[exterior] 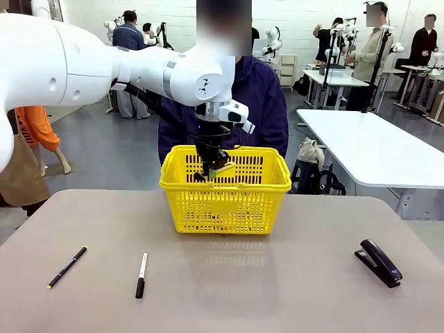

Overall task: Place the items the person wants into the basket.
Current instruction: Pick up the item the person points to and place it in the Market Basket.

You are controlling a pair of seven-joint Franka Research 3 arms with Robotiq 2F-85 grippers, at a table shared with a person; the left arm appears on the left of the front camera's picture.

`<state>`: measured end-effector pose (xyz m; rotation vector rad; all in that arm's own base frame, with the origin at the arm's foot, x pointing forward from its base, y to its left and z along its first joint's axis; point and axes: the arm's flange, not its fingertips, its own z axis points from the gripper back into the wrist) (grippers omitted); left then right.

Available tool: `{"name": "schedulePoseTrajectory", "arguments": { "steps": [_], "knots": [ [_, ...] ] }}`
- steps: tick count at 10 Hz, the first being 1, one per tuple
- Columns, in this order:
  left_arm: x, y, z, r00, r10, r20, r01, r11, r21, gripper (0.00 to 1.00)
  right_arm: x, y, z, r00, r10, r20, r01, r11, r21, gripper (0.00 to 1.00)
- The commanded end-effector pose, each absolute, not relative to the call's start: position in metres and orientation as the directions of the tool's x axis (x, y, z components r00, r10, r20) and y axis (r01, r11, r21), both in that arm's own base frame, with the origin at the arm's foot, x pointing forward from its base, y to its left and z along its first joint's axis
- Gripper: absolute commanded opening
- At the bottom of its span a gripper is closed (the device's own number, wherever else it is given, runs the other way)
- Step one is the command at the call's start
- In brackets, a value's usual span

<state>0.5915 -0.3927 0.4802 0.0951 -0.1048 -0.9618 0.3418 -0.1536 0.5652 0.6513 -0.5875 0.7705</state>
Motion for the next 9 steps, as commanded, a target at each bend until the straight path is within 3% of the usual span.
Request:
{"name": "schedulePoseTrajectory", "arguments": {
  "steps": [1, 9],
  "knots": [
    [0.592, -0.393, 0.466, 0.601, -0.793, 0.100, 0.781, 0.610, 0.137, 0.29, 0.343, -0.153, 0.566, 0.581, 0.427, 0.693, -0.778, 0.542, 0.318, 1.00],
    [0.608, -0.396, 0.430, 0.621, -0.777, 0.101, 0.768, 0.629, 0.119, 0.29, 0.343, -0.153, 0.566, 0.581, 0.427, 0.693, -0.778, 0.542, 0.318, 1.00]
  ]
}}
